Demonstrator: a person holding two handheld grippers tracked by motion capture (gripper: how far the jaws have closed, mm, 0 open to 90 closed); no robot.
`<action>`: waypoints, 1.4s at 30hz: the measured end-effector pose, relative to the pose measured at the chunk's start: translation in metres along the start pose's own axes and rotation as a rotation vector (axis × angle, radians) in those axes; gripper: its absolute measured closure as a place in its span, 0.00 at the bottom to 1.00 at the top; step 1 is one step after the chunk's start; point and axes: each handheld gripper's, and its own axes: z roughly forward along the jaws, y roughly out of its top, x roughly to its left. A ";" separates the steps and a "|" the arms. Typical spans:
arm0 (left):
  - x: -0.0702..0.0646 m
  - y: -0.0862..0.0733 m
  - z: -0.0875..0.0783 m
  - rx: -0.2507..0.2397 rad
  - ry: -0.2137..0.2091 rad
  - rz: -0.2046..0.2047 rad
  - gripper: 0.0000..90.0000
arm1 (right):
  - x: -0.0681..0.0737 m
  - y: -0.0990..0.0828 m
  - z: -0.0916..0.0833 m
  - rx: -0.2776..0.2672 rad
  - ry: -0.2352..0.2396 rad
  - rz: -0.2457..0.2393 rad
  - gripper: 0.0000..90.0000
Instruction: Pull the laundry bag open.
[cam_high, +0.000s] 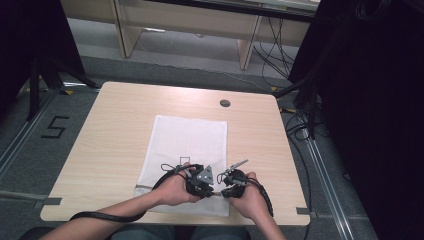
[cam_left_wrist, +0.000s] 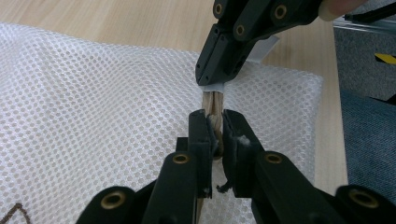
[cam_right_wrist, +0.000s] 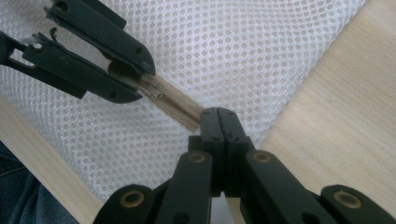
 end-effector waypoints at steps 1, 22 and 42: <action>0.000 0.000 0.000 0.000 0.000 0.000 0.91 | 0.000 0.000 0.000 0.000 0.000 0.000 1.00; 0.001 -0.002 -0.005 -0.015 0.003 -0.010 0.91 | -0.002 0.001 0.000 -0.006 -0.004 -0.034 1.00; 0.003 -0.007 -0.011 -0.021 0.002 -0.016 0.91 | -0.001 0.000 0.001 -0.008 -0.001 -0.014 1.00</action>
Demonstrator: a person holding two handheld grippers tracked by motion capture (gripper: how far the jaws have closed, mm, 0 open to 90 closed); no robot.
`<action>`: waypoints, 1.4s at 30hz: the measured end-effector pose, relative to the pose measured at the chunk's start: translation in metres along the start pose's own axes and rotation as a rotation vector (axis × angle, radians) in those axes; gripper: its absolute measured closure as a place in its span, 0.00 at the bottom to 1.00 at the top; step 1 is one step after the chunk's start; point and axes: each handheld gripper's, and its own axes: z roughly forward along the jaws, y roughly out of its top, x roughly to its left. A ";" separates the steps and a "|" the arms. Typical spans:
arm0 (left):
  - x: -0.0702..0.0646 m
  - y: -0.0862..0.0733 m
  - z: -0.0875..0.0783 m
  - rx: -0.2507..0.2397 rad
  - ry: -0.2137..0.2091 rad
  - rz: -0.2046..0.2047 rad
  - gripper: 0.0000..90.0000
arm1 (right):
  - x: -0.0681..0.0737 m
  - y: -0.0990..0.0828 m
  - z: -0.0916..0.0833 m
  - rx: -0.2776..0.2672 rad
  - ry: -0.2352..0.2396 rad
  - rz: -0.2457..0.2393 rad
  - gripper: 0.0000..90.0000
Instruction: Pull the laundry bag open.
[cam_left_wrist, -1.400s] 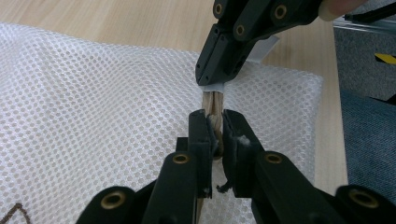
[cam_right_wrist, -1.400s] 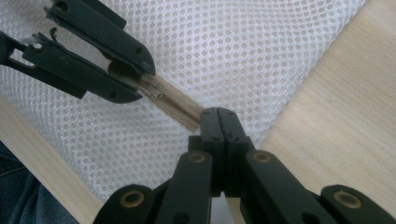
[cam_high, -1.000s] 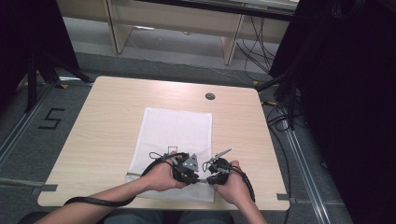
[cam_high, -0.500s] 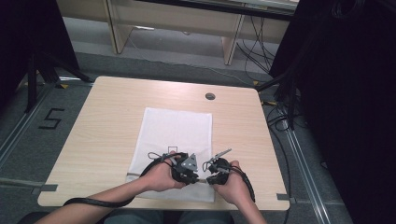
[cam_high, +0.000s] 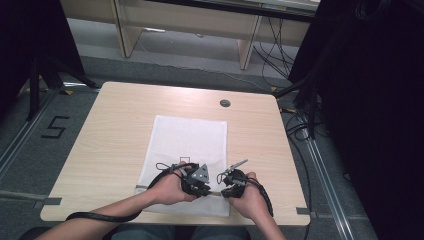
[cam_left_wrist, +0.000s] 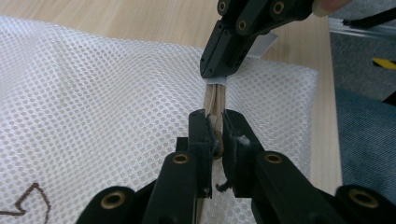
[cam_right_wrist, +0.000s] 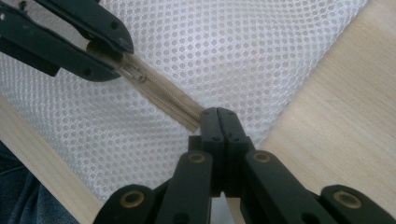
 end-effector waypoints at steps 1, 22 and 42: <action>0.000 0.000 0.000 0.000 0.000 0.000 0.91 | 0.000 0.000 0.000 0.000 0.000 0.000 1.00; 0.001 -0.006 -0.010 -0.001 0.006 0.000 0.91 | -0.002 0.000 0.000 0.004 0.002 -0.006 1.00; 0.002 -0.007 -0.013 0.001 -0.001 0.003 0.91 | -0.002 0.001 0.000 0.002 -0.001 -0.022 1.00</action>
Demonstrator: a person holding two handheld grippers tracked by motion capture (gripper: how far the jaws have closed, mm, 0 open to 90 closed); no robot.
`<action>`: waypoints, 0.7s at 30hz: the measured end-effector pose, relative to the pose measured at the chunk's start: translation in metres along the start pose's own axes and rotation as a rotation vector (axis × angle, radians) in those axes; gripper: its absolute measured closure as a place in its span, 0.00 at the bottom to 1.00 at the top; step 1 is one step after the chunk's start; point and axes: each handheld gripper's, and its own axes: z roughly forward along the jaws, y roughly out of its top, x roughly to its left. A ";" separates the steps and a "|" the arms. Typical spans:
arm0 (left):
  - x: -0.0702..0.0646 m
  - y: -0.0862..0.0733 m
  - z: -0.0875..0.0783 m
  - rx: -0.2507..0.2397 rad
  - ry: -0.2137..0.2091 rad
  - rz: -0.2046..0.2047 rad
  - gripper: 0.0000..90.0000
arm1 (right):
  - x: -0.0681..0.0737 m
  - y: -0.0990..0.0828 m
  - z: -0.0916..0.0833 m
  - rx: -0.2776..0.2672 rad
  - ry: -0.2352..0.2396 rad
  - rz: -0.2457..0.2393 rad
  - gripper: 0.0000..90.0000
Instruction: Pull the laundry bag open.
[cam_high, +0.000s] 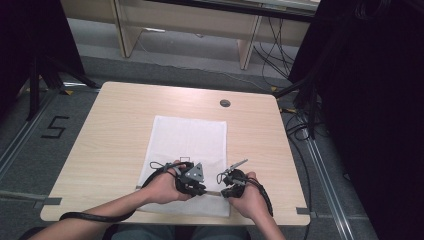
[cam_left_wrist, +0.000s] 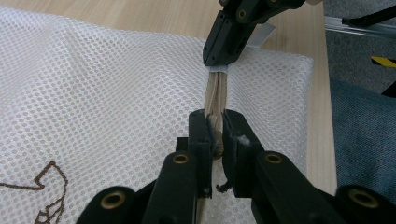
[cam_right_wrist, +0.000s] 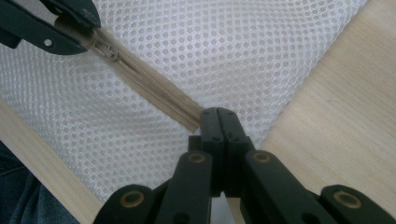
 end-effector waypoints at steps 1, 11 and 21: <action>0.000 0.000 0.000 0.001 -0.001 -0.001 0.91 | 0.001 0.000 0.000 0.004 -0.003 0.013 1.00; 0.000 -0.003 -0.004 -0.001 0.000 -0.003 0.91 | 0.002 0.000 -0.001 0.015 -0.005 0.030 1.00; 0.001 -0.006 -0.005 -0.008 -0.003 -0.012 0.91 | 0.002 0.000 -0.001 0.017 -0.003 0.035 1.00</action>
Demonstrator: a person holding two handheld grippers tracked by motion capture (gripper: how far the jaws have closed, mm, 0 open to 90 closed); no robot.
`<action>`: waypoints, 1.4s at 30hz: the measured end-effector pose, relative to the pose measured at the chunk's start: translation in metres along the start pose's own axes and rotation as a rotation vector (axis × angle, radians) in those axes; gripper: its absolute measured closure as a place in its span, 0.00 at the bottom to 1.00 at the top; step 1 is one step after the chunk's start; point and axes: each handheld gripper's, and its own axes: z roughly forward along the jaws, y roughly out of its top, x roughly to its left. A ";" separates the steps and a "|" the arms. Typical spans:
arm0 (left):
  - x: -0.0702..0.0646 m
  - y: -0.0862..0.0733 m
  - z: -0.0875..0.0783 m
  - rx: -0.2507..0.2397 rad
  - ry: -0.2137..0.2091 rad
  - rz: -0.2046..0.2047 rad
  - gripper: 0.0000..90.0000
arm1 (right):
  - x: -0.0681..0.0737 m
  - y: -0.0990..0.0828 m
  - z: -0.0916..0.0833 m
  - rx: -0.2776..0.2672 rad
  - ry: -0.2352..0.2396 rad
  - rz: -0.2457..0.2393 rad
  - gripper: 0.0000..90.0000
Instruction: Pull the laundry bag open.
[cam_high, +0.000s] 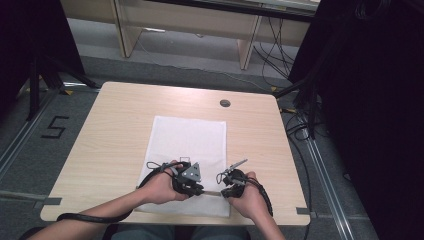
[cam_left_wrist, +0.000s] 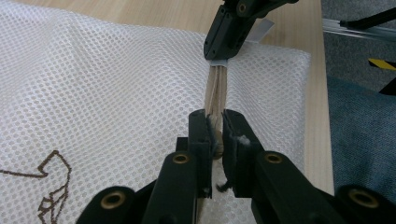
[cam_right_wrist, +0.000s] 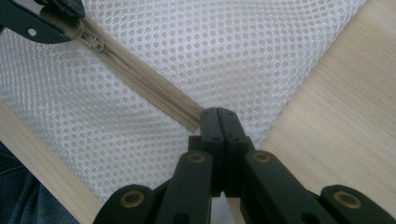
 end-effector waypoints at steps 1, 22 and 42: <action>0.000 0.000 0.000 0.002 0.002 -0.001 0.91 | 0.001 0.000 0.000 0.002 0.007 0.013 1.00; -0.001 -0.003 -0.004 -0.001 -0.001 0.014 0.91 | 0.001 0.000 0.000 -0.001 -0.011 -0.007 1.00; 0.005 -0.010 -0.007 0.017 0.000 -0.003 0.91 | 0.006 0.000 0.000 0.006 -0.044 -0.035 1.00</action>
